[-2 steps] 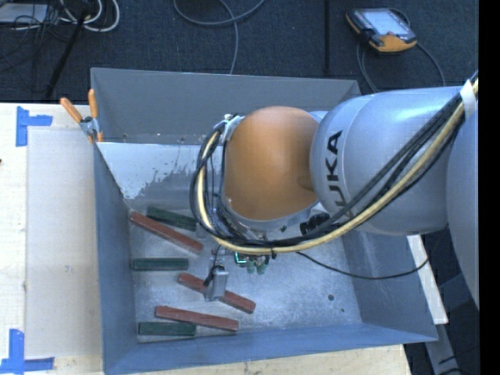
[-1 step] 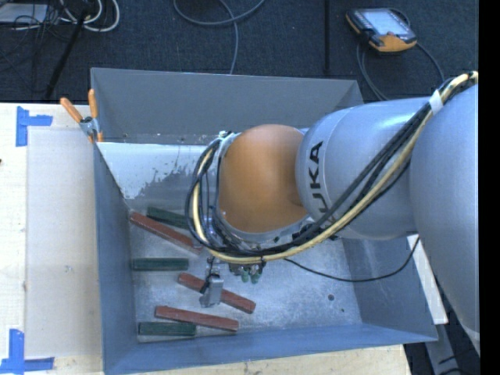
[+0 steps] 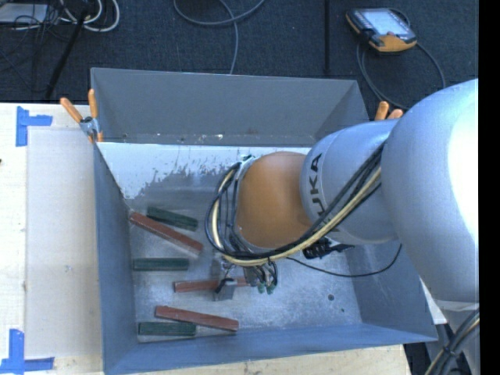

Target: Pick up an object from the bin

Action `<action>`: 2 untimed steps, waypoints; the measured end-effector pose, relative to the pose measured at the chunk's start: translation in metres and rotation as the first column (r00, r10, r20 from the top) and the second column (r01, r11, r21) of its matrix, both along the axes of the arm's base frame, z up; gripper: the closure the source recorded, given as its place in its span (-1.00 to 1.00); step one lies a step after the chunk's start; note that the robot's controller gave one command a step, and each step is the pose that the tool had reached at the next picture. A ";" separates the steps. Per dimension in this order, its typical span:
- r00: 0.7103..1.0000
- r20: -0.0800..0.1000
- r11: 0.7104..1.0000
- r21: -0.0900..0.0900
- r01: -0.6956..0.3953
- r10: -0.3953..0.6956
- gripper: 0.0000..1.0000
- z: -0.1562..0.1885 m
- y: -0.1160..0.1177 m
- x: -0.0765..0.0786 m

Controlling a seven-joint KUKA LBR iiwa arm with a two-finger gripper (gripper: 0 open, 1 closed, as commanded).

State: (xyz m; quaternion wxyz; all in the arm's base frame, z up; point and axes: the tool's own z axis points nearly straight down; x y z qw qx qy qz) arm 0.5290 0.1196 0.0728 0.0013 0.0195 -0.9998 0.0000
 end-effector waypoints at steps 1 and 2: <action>1.000 0.000 1.000 0.000 0.001 -0.001 1.00 0.000 0.000 0.000; 0.997 0.003 0.997 0.001 -0.079 0.079 1.00 0.139 -0.035 0.008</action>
Offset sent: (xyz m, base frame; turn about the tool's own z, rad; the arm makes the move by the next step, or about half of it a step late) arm 0.0076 -0.0346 0.1395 -0.0815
